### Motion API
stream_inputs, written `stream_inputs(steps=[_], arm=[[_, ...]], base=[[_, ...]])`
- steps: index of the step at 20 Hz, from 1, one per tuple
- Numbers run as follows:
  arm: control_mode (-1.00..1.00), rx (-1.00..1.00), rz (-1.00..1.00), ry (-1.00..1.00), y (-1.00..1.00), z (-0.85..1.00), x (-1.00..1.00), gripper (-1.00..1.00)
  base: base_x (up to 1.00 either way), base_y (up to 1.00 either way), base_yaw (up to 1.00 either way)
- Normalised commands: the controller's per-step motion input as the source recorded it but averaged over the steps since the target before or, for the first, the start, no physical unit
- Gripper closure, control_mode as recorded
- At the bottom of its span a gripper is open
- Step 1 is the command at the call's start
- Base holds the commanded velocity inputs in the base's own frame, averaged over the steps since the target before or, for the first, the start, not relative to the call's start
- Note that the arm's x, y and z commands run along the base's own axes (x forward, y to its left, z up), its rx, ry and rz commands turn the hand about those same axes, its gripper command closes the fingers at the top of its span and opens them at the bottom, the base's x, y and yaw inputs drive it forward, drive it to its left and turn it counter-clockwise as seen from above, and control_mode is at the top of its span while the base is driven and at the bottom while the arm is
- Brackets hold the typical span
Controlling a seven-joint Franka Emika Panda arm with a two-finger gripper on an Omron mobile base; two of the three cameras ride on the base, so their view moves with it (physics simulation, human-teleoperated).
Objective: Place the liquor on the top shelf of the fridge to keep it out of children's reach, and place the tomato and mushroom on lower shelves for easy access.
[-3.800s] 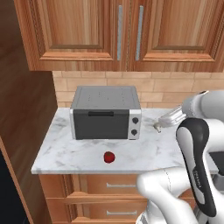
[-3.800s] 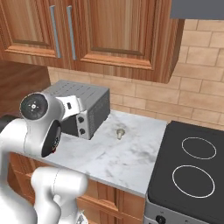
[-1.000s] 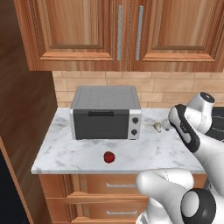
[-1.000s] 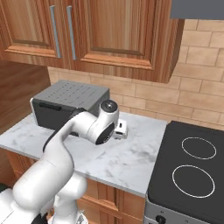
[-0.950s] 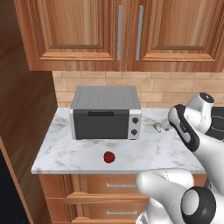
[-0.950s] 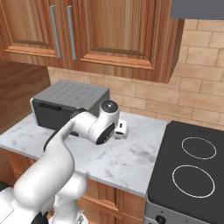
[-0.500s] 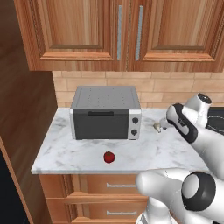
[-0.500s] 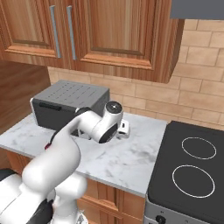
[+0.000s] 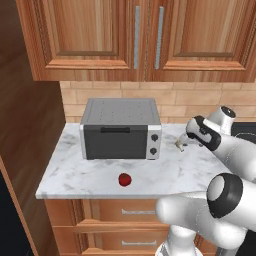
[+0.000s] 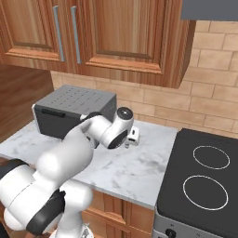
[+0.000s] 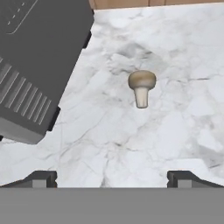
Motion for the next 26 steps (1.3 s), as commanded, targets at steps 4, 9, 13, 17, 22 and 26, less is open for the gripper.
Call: stream_inputs(steps=[4, 9, 13, 17, 22, 26], arm=[[-1.0, 0.0, 0.0, 0.03, 0.0, -0.16, 0.27, -1.0], [-1.0, 0.01, 0.0, 0.01, -0.11, -0.24, 0.21, -1.0], [-1.0, 0.04, 0.01, 0.0, -0.23, -0.25, 0.21, -1.0], [-1.0, 0.04, 0.02, 0.0, -0.12, -0.2, 0.2, -1.0], [-1.0, 0.04, 0.02, 0.0, 0.0, -0.14, 0.19, -1.0], [-1.0, 0.03, 0.04, 0.0, 0.0, -0.12, 0.15, -1.0]], base=[[0.0, 0.0, 0.0], [0.0, 0.0, 0.0], [0.0, 0.0, 0.0], [0.0, 0.0, 0.0], [0.0, 0.0, 0.0], [0.0, 0.0, 0.0]])
